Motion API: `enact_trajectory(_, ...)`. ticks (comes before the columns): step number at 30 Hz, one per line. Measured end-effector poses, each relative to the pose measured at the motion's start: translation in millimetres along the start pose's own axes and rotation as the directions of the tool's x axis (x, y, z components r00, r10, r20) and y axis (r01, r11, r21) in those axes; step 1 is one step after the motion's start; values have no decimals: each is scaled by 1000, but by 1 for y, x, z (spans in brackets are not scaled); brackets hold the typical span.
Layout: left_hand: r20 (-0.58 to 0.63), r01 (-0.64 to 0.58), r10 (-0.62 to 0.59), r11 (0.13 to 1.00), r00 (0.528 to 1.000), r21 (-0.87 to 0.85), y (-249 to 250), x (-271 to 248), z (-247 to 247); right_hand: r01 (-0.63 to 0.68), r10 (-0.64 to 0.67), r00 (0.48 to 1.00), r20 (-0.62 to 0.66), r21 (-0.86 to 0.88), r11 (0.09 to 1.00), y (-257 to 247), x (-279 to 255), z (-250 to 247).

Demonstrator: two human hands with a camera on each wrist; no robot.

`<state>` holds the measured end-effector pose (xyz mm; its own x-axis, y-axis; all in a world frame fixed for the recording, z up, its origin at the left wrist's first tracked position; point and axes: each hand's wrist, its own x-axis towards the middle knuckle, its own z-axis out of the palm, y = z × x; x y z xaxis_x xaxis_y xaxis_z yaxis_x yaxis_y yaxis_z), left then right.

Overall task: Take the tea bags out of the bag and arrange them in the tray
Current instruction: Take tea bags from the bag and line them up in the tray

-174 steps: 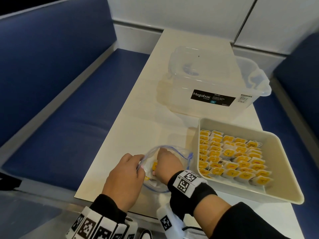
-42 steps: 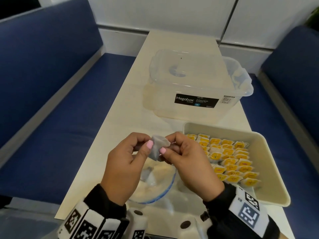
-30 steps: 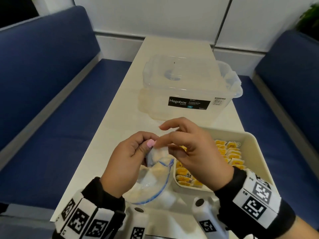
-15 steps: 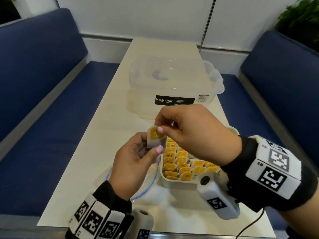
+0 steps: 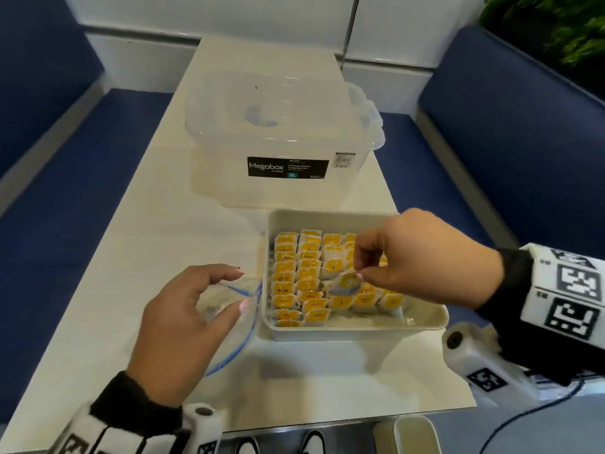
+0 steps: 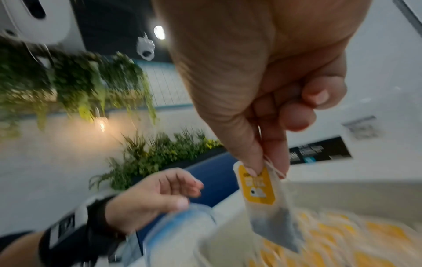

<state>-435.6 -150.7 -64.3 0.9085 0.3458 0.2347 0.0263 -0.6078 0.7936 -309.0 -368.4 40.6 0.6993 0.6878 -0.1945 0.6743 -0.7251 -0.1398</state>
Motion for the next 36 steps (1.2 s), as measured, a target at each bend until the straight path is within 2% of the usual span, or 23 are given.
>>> enact_trajectory(4,-9,42,-42,998,999,46,-5,-2,-7,-4,16,992,128,-88,996,14,8,26)
enact_trajectory(10,-48,167,-167,986,985,-5,-9,-3,-12,11,17,968,250,-109,994,25,30,57)
enact_trajectory(14,-43,228,-228,974,973,-10,-6,-7,-12,25,16,952,304,-131,991,22,37,68)
enact_trajectory(19,-40,249,-249,969,968,-7,-4,-9,-12,11,36,939,342,-136,991,20,43,73)
enact_trajectory(25,-33,243,-243,970,970,9,-6,-8,-14,-29,85,929,361,-158,987,23,50,79)
enact_trajectory(30,-38,204,-202,978,979,44,-14,-9,-18,-9,71,927,368,-168,986,24,51,78)
enact_trajectory(33,-25,215,-214,967,977,135,-22,-9,-25,-26,81,947,311,-177,984,19,51,64)
enact_trajectory(36,-3,237,-244,935,970,263,-37,-11,-34,-50,72,980,184,-123,991,0,46,43)
